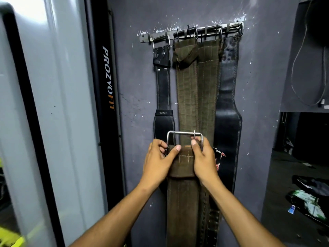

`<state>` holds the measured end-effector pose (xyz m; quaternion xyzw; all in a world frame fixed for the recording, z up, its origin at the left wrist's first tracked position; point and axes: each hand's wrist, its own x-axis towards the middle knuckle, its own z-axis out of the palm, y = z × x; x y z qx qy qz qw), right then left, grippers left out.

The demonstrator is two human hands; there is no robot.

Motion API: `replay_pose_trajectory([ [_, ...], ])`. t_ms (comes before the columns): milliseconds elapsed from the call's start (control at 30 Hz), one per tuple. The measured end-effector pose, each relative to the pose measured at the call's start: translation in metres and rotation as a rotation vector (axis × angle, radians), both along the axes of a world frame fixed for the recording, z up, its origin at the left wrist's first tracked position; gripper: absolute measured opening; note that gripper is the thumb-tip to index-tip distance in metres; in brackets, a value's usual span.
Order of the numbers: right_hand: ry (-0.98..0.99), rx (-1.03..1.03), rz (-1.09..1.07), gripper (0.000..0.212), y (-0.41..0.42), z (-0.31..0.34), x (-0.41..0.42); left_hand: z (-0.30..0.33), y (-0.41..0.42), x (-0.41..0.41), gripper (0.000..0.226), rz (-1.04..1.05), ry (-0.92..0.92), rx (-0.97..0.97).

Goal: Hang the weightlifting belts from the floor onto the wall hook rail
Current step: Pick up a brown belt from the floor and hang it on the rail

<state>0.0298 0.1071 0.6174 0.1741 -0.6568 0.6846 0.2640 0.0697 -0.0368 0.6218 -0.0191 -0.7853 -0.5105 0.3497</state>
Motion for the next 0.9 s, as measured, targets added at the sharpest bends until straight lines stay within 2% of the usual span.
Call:
replay_pose_trajectory([
  [100,0.015,0.052,0.038,0.011,0.001,0.016,0.0,0.001,-0.001,-0.004,0.046,-0.072,0.002,0.118],
  [200,0.026,0.089,0.078,0.013,0.006,0.031,-0.003,0.002,-0.005,-0.013,0.04,-0.196,-0.033,0.143],
  [300,0.063,0.146,0.092,0.016,0.006,0.051,0.0,0.012,0.003,-0.012,0.027,-0.402,0.01,0.392],
  [367,0.081,0.248,0.02,0.015,0.012,0.061,0.005,0.023,0.01,-0.011,0.025,-0.46,0.051,0.509],
  [433,0.096,0.317,-0.031,0.029,0.023,0.061,0.009,0.031,0.015,-0.014,0.026,-0.507,0.069,0.581],
  [500,0.043,0.228,0.097,0.044,0.031,0.054,0.012,0.039,0.019,-0.019,0.026,-0.549,0.054,0.623],
  [567,0.04,0.135,0.184,0.032,0.032,0.044,0.013,0.047,0.024,-0.02,0.031,-0.616,0.029,0.637],
  [667,0.132,0.07,0.055,0.017,0.031,0.039,0.015,0.053,0.03,-0.019,0.042,-0.716,-0.025,0.619],
  [833,0.065,-0.02,0.058,0.023,0.034,0.056,0.005,0.025,0.016,-0.025,0.06,-0.99,-0.011,0.738],
  [900,0.023,-0.022,0.085,0.027,0.033,0.068,-0.002,0.008,0.012,-0.022,0.062,-1.113,-0.091,0.714],
])
